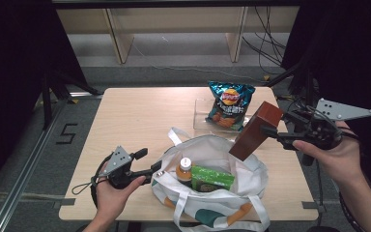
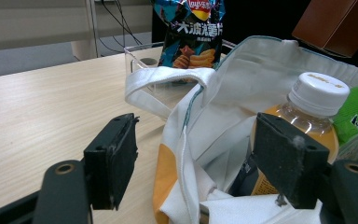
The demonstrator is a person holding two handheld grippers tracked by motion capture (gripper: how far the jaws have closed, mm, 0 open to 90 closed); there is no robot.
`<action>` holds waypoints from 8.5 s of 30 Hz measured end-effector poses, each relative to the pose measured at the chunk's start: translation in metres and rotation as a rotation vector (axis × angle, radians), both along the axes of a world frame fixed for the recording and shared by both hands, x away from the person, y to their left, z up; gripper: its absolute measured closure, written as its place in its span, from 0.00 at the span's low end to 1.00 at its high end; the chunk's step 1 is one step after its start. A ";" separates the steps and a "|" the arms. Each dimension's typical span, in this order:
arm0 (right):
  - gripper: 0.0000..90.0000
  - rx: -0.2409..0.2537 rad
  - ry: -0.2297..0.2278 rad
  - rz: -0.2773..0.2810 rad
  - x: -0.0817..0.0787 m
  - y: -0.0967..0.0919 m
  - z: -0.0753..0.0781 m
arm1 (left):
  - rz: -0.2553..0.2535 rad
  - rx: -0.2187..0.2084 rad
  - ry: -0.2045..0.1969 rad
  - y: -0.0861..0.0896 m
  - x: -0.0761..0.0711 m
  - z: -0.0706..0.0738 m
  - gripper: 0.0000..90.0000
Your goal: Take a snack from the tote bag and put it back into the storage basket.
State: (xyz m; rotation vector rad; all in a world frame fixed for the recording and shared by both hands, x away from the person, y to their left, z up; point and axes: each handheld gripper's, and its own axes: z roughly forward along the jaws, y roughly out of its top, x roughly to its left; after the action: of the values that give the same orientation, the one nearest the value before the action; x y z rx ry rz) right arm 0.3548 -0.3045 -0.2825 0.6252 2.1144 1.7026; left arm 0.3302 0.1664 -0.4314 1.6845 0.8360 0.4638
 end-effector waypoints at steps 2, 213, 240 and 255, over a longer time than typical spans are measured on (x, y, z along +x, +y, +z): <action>0.44 0.000 -0.008 -0.003 -0.001 -0.002 0.003 | -0.001 -0.007 -0.003 0.000 0.000 0.000 0.33; 0.43 -0.121 0.193 -0.733 0.122 0.016 -0.071 | 0.003 -0.012 -0.009 0.005 -0.001 0.001 0.33; 0.43 -0.135 0.226 -0.770 0.126 0.020 -0.088 | 0.002 -0.013 -0.007 0.004 -0.001 0.001 0.33; 0.43 -0.125 0.265 -0.793 0.127 0.024 -0.098 | 0.001 -0.013 -0.006 0.004 -0.001 0.001 0.33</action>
State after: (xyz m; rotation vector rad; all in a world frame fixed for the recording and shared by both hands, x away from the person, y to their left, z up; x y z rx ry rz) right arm 0.4819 -0.2805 -0.3801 1.4672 1.7307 1.0747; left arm 0.3293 0.1709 -0.4303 1.6701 0.8341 0.4637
